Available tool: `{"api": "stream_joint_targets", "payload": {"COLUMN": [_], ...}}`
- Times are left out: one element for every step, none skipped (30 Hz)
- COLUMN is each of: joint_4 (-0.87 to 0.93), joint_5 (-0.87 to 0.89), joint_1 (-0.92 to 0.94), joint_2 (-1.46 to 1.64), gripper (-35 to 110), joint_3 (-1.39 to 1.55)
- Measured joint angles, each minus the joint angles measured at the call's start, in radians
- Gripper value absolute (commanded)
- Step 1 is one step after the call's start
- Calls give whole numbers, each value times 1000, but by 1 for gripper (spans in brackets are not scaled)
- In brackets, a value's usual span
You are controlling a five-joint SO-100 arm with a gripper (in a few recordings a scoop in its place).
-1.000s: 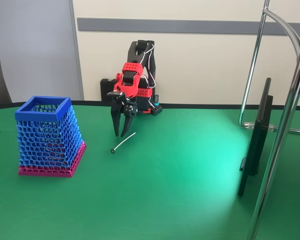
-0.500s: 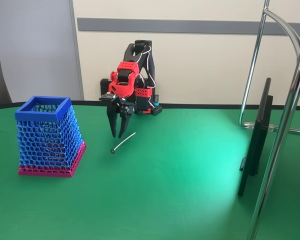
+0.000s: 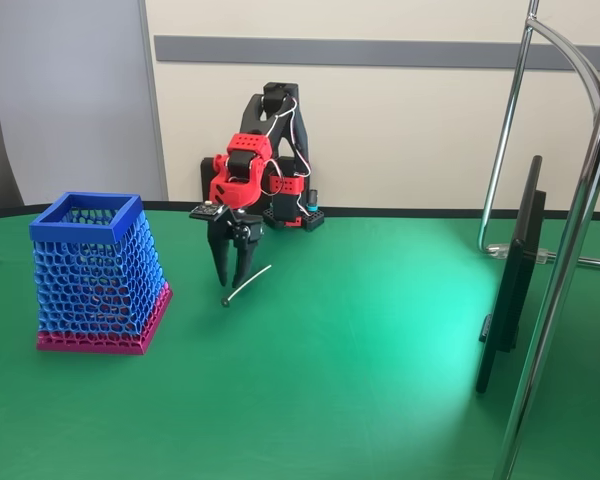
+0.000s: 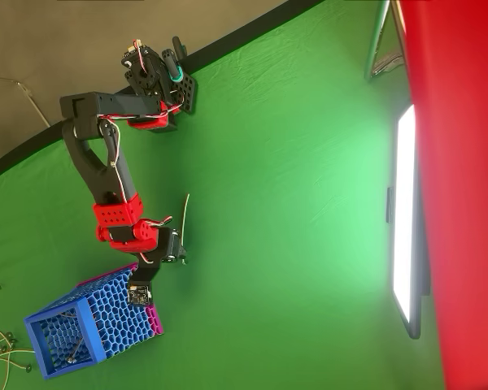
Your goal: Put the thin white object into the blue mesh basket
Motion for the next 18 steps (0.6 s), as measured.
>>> {"api": "stream_joint_targets", "payload": {"joint_4": [2,5,6,6,6,6,6,6,6,6,6,5,-2,-8,-14,-18,-25,-29], "joint_5": [-3,-3,-3,-5,-8,-9,-9,-9,-9,-9,-9,-9,-9,-9,-9,-9,-9,-9], "joint_1": [2,2,2,3,9,14,14,14,14,12,12,14,14,14,14,14,14,14], "joint_2": [-9,-18,-25,-31,-38,-44,-49,-54,-63,-69,-75,-80,-83,-87,-91,-91,-95,-97], "gripper": [14,14,14,14,14,14,14,14,14,14,15,15,15,15,15,15,15,15], "joint_3": [-9,-18,-25,-29,-35,-40,-41,-41,-48,-49,-49,-51,-51,-51,-51,-51,-51,-51]}}
